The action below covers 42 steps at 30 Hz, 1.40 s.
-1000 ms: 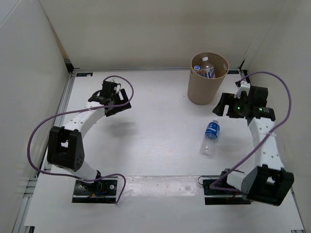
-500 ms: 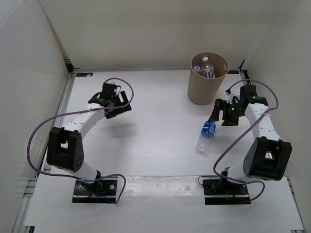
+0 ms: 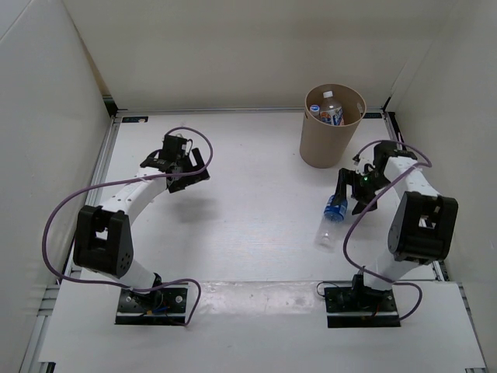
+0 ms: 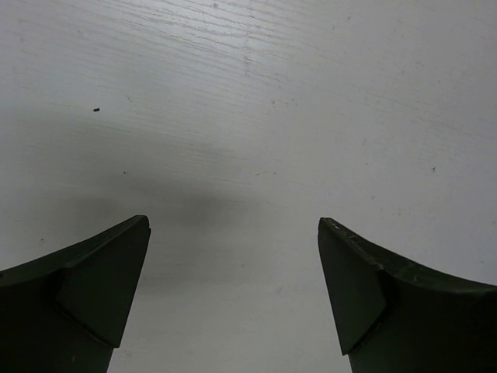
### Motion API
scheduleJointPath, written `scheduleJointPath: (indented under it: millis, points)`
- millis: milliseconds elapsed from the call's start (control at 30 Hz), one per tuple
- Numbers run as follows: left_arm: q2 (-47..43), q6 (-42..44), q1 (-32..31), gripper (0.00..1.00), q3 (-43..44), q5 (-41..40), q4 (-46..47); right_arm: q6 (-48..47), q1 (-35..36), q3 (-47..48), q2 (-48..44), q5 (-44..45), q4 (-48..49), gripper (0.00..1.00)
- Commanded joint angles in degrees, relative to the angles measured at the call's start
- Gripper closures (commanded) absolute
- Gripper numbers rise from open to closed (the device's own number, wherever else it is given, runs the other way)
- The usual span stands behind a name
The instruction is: Put the plastic bottles in the bin
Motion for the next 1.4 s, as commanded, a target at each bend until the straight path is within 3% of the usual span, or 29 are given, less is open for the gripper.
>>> scheduleJointPath:
  millis: [0, 233, 633, 800, 1000, 1133, 1233, 1300, 1367]
  points:
    - [-2.8, -0.6, 0.3, 0.00, 0.0, -0.2, 0.4, -3.6, 0.8, 4.3, 3.2, 1.8, -4.9, 0.10]
    - [-2.5, -0.7, 1.3, 0.00, -0.5, -0.2, 0.7, -4.2, 2.9, 6.7, 7.9, 5.5, -7.1, 0.11]
    - [-1.4, -0.8, 2.3, 0.00, 0.4, -0.1, 0.6, -5.1, 3.0, 3.4, 10.0, 11.1, -6.9, 0.34]
    - [-0.9, -1.2, 2.3, 0.00, 1.1, 0.1, 0.5, -5.8, 3.4, 3.4, 10.7, 11.5, -7.1, 0.34]
    - [-0.7, -1.2, 2.3, 0.00, 1.3, 0.0, 0.1, -6.3, 4.5, 3.5, 10.9, 11.1, -7.1, 0.47]
    - [-0.7, -1.3, 2.4, 0.00, 1.4, -0.1, 0.0, -6.9, 4.7, 3.1, 11.4, 10.5, -7.6, 0.47]
    - [-0.7, -1.4, 2.3, 0.00, 1.3, -0.1, -0.1, -7.9, 5.7, 2.1, 11.5, 10.9, -7.8, 0.57]
    - [-0.8, -1.4, 2.3, 0.00, 1.2, -0.1, -0.5, -8.1, 6.0, 2.0, 11.4, 11.0, -7.7, 0.57]
    - [-0.9, -1.4, 2.3, 0.00, 1.1, -0.1, -0.3, -8.4, 6.6, 2.0, 11.5, 11.4, -7.5, 0.48]
